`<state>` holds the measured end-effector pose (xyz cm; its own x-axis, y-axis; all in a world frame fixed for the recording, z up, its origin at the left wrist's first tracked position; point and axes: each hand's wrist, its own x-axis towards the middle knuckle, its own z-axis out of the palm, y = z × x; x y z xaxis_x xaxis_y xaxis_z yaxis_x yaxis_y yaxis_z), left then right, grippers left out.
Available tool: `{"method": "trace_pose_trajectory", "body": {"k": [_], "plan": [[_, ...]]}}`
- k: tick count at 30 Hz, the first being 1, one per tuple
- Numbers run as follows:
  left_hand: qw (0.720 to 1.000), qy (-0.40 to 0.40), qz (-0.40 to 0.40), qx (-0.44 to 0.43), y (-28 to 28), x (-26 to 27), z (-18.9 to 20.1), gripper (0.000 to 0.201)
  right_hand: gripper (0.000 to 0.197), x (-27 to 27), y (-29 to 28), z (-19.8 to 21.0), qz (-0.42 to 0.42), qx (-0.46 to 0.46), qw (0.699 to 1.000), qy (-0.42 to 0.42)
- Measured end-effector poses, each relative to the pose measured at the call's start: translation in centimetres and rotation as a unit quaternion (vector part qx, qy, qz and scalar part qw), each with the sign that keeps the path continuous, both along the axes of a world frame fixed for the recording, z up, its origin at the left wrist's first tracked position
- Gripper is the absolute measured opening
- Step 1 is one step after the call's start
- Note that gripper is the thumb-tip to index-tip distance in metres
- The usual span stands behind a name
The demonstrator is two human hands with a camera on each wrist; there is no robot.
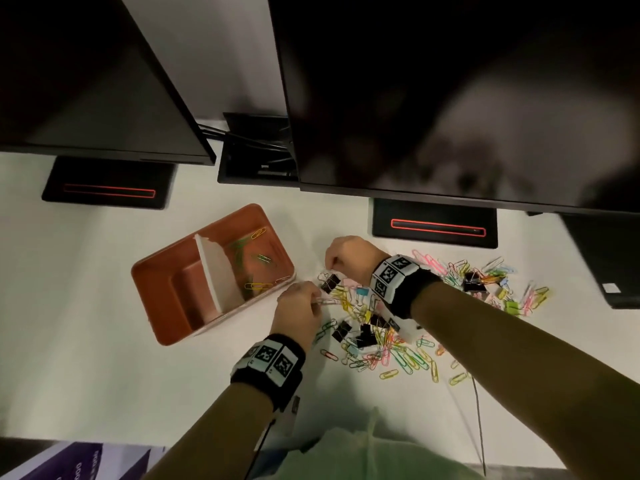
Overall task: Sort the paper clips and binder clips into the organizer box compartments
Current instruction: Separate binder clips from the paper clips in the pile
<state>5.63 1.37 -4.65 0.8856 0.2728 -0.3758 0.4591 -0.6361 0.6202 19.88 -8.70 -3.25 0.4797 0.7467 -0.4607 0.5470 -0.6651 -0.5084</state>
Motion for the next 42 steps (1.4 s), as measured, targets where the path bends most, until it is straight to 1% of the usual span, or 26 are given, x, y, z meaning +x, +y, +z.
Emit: {"method": "trace_pose_trajectory", "body": {"k": [3, 6, 8, 10, 11, 13, 15, 17, 20, 23, 25, 27, 29, 32, 35, 38, 40, 42], "plan": [[1.0, 0.01, -0.001, -0.003, 0.0, 0.0, 0.1, 0.017, 0.022, -0.4, -0.3, 0.2, -0.018, -0.002, 1.0, 0.016], [0.999, 0.006, -0.032, -0.002, 0.3, -0.2, 0.2, 0.013, 0.022, -0.1, -1.1, 0.9, -0.038, 0.019, 0.999, 0.022], [0.999, -0.011, -0.052, -0.006, 0.5, -0.4, 0.5, 0.01, 0.021, 0.3, -2.3, 1.4, -0.095, 0.054, 0.994, 0.015], [0.996, -0.043, -0.076, -0.011, 0.4, -0.7, 0.8, 0.009, 0.023, 0.6, -4.0, 1.8, -0.163, 0.088, 0.982, 0.016], [0.994, -0.052, -0.092, -0.012, 0.3, -0.7, 0.9, 0.012, 0.027, 0.7, -4.9, 1.9, -0.185, 0.095, 0.978, 0.021], [0.991, -0.042, -0.128, -0.009, -0.3, -0.6, 1.1, 0.027, 0.033, 0.7, -6.1, 2.0, -0.201, 0.086, 0.976, 0.026], [0.989, -0.022, -0.145, 0.003, -1.1, -0.1, 1.0, 0.043, 0.035, 0.5, -6.4, 1.8, -0.194, 0.061, 0.979, 0.032], [0.989, -0.013, -0.146, 0.027, -1.7, 0.5, 0.8, 0.047, 0.036, 0.1, -6.1, 1.6, -0.178, 0.043, 0.982, 0.044], [0.99, -0.01, -0.131, 0.05, -1.9, 0.9, 0.6, 0.039, 0.039, -0.5, -5.3, 1.1, -0.158, 0.015, 0.986, 0.045], [0.993, -0.015, -0.104, 0.048, -1.7, 1.1, 0.3, 0.018, 0.034, -1.0, -4.6, 0.9, -0.158, -0.006, 0.987, 0.042], [0.995, -0.013, -0.091, 0.046, -1.5, 1.1, 0.1, 0.008, 0.028, -1.2, -4.3, 0.8, -0.164, -0.02, 0.985, 0.048], [0.995, -0.004, -0.083, 0.046, -1.3, 1.2, -0.2, 0.008, 0.023, -1.4, -4.3, 0.8, -0.162, -0.037, 0.985, 0.043], [0.995, 0.001, -0.084, 0.054, -1.2, 1.3, -0.4, 0.011, 0.019, -1.5, -4.2, 1.0, -0.141, -0.056, 0.988, 0.032], [0.991, 0.006, -0.105, 0.081, -1.3, 1.5, -0.4, 0.014, 0.02, -1.7, -4.1, 1.2, -0.106, -0.082, 0.991, 0.019], [0.985, 0.028, -0.137, 0.104, -1.4, 1.6, -0.1, 0.016, 0.021, -2.0, -4.3, 1.3, -0.095, -0.075, 0.993, 0.01], [0.987, 0.03, -0.14, 0.074, -1.3, 1.3, 1.1, 0.017, 0.019, -2.0, -4.9, 1.6, -0.091, -0.059, 0.994, 0.018], [0.991, -0.014, -0.128, 0.045, -0.9, 0.7, 2.6, 0.014, 0.017, -1.9, -5.2, 2.2, -0.106, -0.028, 0.994, 0.01], [0.991, -0.078, -0.107, 0.027, -0.2, 0.0, 4.9, 0.011, 0.015, -1.9, -5.0, 3.3, -0.123, 0.022, 0.992, -0.012]]}}
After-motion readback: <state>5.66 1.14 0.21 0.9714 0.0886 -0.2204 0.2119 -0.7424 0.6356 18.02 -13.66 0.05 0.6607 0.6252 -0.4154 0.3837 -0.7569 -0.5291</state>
